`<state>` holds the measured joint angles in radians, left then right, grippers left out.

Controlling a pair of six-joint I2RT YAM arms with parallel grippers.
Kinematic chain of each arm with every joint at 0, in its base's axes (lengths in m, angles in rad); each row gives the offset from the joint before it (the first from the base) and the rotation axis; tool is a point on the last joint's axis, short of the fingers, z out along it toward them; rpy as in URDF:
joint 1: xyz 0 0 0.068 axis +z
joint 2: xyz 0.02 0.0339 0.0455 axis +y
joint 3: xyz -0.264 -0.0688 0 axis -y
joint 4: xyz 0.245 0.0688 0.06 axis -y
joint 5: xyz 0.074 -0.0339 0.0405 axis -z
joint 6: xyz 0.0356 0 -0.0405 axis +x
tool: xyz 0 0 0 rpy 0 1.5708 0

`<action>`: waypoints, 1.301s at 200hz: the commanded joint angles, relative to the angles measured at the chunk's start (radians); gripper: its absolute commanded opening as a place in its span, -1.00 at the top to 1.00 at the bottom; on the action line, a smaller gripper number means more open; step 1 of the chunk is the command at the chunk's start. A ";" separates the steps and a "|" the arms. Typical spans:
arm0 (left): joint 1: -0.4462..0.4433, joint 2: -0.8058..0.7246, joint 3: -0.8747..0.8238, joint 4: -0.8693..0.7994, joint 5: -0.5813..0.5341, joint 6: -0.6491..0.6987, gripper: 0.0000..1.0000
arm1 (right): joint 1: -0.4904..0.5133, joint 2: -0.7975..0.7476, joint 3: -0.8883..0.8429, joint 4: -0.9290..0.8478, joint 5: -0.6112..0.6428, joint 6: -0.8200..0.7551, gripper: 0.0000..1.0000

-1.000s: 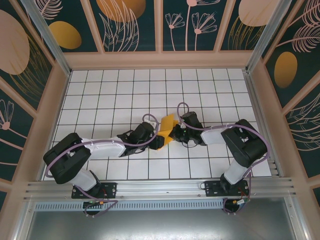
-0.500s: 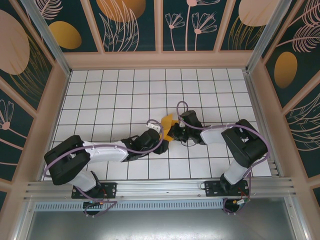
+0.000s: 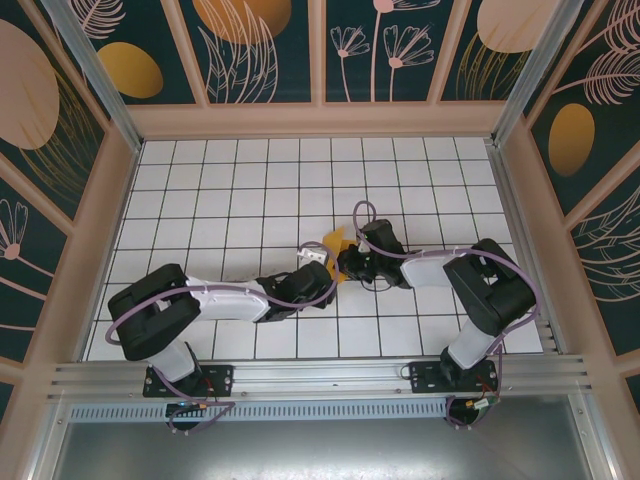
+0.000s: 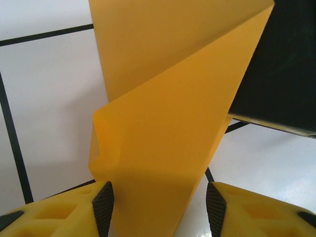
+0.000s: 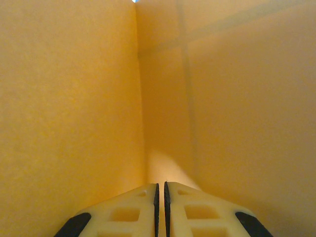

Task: Fold a paper plane with a square sheet of paper (pick it up from the middle)
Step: Fourth fold the wing at the center of the table.

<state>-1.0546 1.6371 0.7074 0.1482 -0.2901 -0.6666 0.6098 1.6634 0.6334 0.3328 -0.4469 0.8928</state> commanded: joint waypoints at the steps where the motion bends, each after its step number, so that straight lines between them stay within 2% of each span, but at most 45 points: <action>1: -0.007 0.021 0.026 -0.018 -0.025 -0.009 -0.06 | 0.006 -0.018 0.025 -0.013 -0.015 -0.009 0.70; 73: -0.008 0.021 0.020 -0.012 -0.021 -0.015 0.34 | 0.007 -0.017 0.023 -0.026 -0.005 -0.012 0.70; 148: -0.008 0.029 0.020 -0.018 -0.032 -0.032 0.55 | 0.006 -0.019 0.019 -0.037 0.002 -0.013 0.69; 189: -0.007 0.039 0.023 -0.003 -0.004 -0.036 0.58 | 0.006 -0.023 0.016 -0.040 0.008 -0.013 0.69; 260: -0.008 0.061 0.043 -0.009 0.022 0.002 0.54 | 0.006 0.015 0.002 -0.027 0.012 -0.014 0.70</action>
<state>-1.0569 1.6844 0.7193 0.1486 -0.2798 -0.6842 0.6098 1.6634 0.6373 0.3069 -0.4446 0.8921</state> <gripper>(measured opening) 0.227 0.153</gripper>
